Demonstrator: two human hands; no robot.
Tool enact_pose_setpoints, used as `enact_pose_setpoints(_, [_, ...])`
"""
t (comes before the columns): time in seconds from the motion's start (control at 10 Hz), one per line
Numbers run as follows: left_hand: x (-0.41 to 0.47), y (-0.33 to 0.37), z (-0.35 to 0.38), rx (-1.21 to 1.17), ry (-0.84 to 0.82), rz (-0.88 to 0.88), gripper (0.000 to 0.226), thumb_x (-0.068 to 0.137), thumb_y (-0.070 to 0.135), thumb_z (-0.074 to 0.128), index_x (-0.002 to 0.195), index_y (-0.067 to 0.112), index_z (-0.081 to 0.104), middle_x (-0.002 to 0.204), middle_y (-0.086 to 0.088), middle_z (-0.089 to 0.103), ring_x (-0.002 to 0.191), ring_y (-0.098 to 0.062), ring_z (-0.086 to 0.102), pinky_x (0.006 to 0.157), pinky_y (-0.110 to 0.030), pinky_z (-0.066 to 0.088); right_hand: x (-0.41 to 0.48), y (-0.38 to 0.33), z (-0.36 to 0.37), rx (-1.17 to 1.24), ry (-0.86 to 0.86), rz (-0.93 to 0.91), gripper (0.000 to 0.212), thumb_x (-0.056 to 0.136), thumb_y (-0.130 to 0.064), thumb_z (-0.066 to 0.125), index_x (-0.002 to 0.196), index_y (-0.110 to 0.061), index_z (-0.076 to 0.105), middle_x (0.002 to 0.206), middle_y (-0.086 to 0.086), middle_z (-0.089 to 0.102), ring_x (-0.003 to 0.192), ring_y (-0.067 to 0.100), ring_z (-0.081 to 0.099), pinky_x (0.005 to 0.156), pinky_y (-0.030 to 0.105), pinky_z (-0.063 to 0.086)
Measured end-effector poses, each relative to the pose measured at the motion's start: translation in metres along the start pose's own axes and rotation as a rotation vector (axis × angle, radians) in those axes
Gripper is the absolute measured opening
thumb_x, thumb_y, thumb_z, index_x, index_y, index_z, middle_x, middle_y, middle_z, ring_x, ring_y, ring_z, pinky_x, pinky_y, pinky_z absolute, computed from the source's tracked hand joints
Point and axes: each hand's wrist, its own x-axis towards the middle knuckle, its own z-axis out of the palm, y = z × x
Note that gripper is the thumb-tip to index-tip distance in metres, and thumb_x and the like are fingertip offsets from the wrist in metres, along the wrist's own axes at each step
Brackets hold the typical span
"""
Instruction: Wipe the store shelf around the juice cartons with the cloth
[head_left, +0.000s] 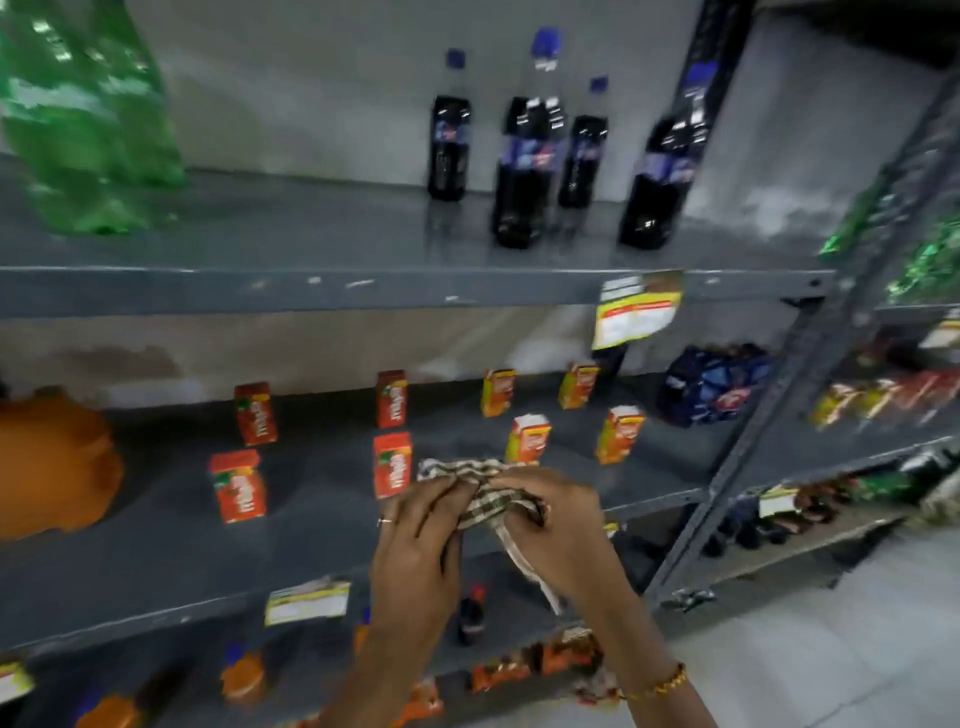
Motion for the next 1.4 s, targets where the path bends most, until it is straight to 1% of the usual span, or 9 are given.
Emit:
enact_pose_setpoints(0.1, [0.034, 0.075, 0.036, 0.014, 0.092, 0.132, 0.045, 0.072, -0.011, 0.068, 0.111, 0.01, 0.065, 0.111, -0.013, 0.065, 0.102, -0.033, 0.053, 0.086, -0.036, 0.046, 0.012, 0.021, -0.086, -0.031, 0.077, -0.076, 0.04, 0.069, 0.01, 0.062, 0.096, -0.016, 0.077, 0.097, -0.024, 0.067, 0.096, -0.012, 0.061, 0.083, 0.01, 0.052])
enact_pose_setpoints(0.2, [0.074, 0.141, 0.062, 0.024, 0.19, 0.286, 0.033, 0.081, 0.0, 0.05, 0.109, 0.009, 0.065, 0.107, -0.015, 0.065, 0.101, -0.031, 0.05, 0.084, -0.034, 0.044, 0.034, 0.036, -0.163, -0.069, 0.183, -0.108, 0.041, 0.067, 0.015, 0.061, 0.096, -0.009, 0.078, 0.097, -0.001, 0.073, 0.096, 0.012, 0.067, 0.089, 0.026, 0.055])
enact_pose_setpoints(0.5, [0.22, 0.248, 0.118, 0.206, 0.201, 0.444, 0.033, 0.074, -0.009, 0.062, 0.105, 0.002, 0.064, 0.105, -0.017, 0.066, 0.099, -0.038, 0.056, 0.069, -0.044, 0.055, 0.162, 0.083, -0.277, -0.191, 0.424, -0.188, 0.046, 0.07, 0.015, 0.056, 0.101, -0.012, 0.077, 0.107, 0.006, 0.076, 0.106, 0.019, 0.066, 0.099, 0.024, 0.046])
enact_pose_setpoints(0.7, [0.28, 0.246, 0.154, 0.355, 0.051, 0.303, 0.032, 0.081, -0.008, 0.05, 0.109, 0.004, 0.058, 0.112, -0.017, 0.064, 0.097, -0.036, 0.06, 0.074, -0.047, 0.053, 0.225, 0.116, -0.292, -0.304, 0.239, -0.194, 0.052, 0.07, 0.015, 0.049, 0.107, -0.009, 0.076, 0.11, 0.013, 0.075, 0.107, 0.028, 0.068, 0.101, 0.034, 0.05])
enact_pose_setpoints(0.8, [0.292, 0.242, 0.17, 0.404, -0.021, 0.213, 0.027, 0.083, -0.004, 0.05, 0.107, 0.005, 0.058, 0.108, -0.018, 0.065, 0.092, -0.036, 0.062, 0.071, -0.044, 0.053, 0.238, 0.138, -0.291, -0.421, 0.121, -0.063, 0.047, 0.081, 0.003, 0.054, 0.116, -0.022, 0.072, 0.115, 0.011, 0.072, 0.107, 0.029, 0.066, 0.099, 0.04, 0.051])
enact_pose_setpoints(0.9, [0.299, 0.239, 0.179, 0.404, -0.057, 0.132, 0.022, 0.084, -0.002, 0.049, 0.102, 0.004, 0.059, 0.1, -0.02, 0.066, 0.088, -0.038, 0.062, 0.067, -0.043, 0.05, 0.245, 0.151, -0.291, -0.533, 0.105, 0.049, 0.041, 0.09, -0.01, 0.054, 0.123, -0.033, 0.066, 0.12, 0.008, 0.069, 0.115, 0.028, 0.06, 0.103, 0.046, 0.044])
enact_pose_setpoints(1.2, [0.296, 0.243, 0.181, 0.369, -0.154, 0.002, 0.032, 0.084, 0.005, 0.052, 0.116, 0.007, 0.053, 0.11, -0.019, 0.062, 0.098, -0.037, 0.06, 0.073, -0.044, 0.052, 0.247, 0.154, -0.282, -0.5, 0.042, 0.129, 0.048, 0.094, -0.008, 0.043, 0.132, -0.035, 0.057, 0.13, 0.012, 0.063, 0.12, 0.035, 0.057, 0.105, 0.052, 0.043])
enact_pose_setpoints(1.3, [0.283, 0.244, 0.168, 0.338, -0.189, 0.054, 0.042, 0.084, 0.003, 0.05, 0.126, 0.008, 0.047, 0.118, -0.019, 0.06, 0.103, -0.036, 0.058, 0.078, -0.045, 0.052, 0.238, 0.14, -0.274, -0.509, 0.113, 0.142, 0.049, 0.092, -0.008, 0.046, 0.134, -0.032, 0.054, 0.134, 0.011, 0.06, 0.127, 0.035, 0.051, 0.11, 0.055, 0.033])
enact_pose_setpoints(1.4, [0.264, 0.238, 0.15, 0.237, -0.053, 0.127, 0.044, 0.084, 0.001, 0.046, 0.128, 0.01, 0.045, 0.118, -0.017, 0.062, 0.1, -0.035, 0.061, 0.076, -0.043, 0.052, 0.224, 0.119, -0.262, -0.358, 0.382, 0.033, 0.044, 0.091, -0.007, 0.051, 0.133, -0.02, 0.057, 0.129, 0.011, 0.065, 0.123, 0.031, 0.055, 0.108, 0.047, 0.04])
